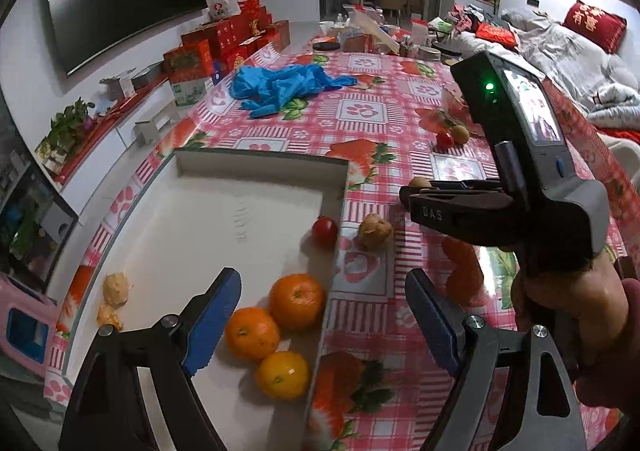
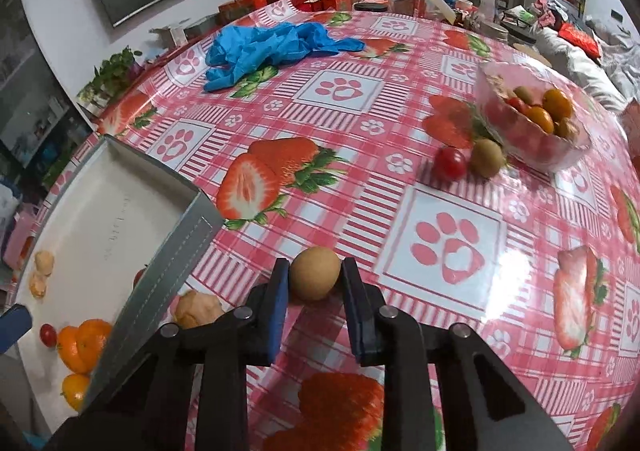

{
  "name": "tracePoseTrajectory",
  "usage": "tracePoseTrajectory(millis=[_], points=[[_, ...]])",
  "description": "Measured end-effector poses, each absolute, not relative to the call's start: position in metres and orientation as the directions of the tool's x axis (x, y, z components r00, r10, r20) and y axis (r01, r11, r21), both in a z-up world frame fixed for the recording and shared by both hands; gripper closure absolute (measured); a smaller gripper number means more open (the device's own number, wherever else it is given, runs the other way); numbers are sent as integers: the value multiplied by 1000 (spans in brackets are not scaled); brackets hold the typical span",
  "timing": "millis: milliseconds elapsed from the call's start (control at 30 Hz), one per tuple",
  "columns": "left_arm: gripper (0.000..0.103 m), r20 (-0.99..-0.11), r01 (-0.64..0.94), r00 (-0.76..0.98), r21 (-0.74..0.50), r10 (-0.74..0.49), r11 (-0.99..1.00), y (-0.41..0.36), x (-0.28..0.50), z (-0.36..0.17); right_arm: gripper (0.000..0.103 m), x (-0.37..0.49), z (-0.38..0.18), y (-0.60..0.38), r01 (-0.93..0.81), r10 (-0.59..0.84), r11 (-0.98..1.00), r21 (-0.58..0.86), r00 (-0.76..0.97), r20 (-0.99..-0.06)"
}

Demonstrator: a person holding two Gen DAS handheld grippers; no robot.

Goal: Organize fruits
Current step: 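Grasp a kiwi with the right tool while the left tool grasps a papery bulb, then adjust the left tool's grip on the papery bulb while the right tool holds the kiwi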

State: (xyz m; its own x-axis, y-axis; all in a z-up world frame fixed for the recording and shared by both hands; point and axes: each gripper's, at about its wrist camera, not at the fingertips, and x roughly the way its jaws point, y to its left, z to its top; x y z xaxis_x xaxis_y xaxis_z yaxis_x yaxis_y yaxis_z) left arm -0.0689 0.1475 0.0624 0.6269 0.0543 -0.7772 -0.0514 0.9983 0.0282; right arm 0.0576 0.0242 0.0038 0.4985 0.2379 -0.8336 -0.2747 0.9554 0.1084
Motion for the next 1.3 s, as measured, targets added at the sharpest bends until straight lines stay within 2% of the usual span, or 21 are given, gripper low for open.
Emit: tracePoseTrajectory(millis=[267,400,633,733,1000,1033,1067,1133,1167,1200,1300], points=[[18,-777,27,628,82,46,996,107,-48,57,75,25,11,-36,-210,257,963,172,499,-828],[18,-807,73,589,111,47,991,82,-33,39,75,4,13,-67,-172,271,962,212,500,-822],[18,-861,-25,503,80,82,996,84,-14,9,75,-18,7,-96,-114,292,956,272,485,-824],[18,-860,-55,507,30,54,998,90,-8,6,75,-24,6,-99,-109,299,953,282,485,-822],[18,-834,-81,546,42,80,996,83,16,5,75,-45,9,-105,-112,287,957,268,508,-812],[22,-832,-83,549,40,79,996,83,19,5,75,-47,9,-106,-111,281,959,262,510,-813],[35,-830,-77,555,8,50,997,83,19,6,75,-49,9,-108,-108,275,960,256,512,-814],[47,-828,-80,558,13,55,997,83,20,8,75,-54,7,-113,-99,262,964,248,515,-816],[69,-830,-61,557,-18,19,998,82,19,8,75,-56,6,-115,-93,260,964,248,515,-817],[75,-832,-59,555,-27,10,998,82,18,9,75,-58,6,-118,-90,261,964,251,517,-815],[75,-833,-64,554,-32,9,997,80,5,12,75,-66,8,-118,-93,230,973,213,533,-815]])
